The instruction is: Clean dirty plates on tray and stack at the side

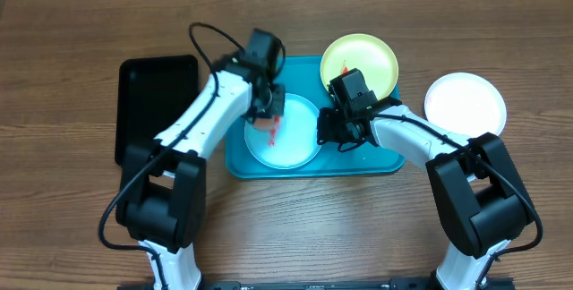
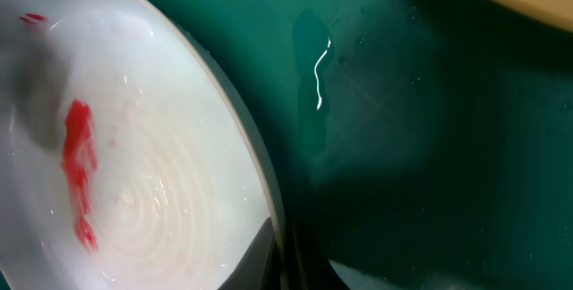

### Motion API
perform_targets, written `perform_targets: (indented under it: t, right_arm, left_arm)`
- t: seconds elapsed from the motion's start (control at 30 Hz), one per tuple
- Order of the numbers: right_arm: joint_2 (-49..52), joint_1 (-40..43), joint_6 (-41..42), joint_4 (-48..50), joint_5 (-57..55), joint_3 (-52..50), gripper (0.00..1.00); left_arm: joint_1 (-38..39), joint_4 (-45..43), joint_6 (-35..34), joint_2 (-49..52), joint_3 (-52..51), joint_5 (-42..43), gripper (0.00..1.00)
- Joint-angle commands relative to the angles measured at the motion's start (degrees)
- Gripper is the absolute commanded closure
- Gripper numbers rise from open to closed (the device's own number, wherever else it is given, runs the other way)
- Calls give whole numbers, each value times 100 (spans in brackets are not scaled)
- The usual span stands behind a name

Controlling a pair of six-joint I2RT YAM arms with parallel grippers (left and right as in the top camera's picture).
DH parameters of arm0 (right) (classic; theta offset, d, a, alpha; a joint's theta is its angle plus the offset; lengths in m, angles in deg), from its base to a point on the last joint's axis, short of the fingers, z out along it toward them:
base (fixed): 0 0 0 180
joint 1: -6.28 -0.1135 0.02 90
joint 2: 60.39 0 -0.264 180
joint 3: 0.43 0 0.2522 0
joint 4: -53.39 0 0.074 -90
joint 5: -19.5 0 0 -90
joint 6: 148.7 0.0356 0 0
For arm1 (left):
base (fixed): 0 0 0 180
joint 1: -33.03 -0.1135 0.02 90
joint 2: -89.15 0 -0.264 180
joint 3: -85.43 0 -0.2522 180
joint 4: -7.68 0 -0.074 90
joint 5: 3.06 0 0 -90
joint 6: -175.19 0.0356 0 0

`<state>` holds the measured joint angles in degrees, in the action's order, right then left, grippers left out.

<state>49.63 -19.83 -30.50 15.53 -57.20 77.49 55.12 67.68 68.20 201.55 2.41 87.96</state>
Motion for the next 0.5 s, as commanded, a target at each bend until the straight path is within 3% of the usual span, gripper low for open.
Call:
perform_targets:
  t: [0.0, 0.47]
  right_arm:
    - [101, 35, -57, 0, -57, -31, 95]
    - [101, 35, -57, -74, -35, -31, 96]
  left_arm:
    - [214, -199, 26, -20, -339, 0, 96]
    - [289, -345, 22, 804, -468, -131, 96]
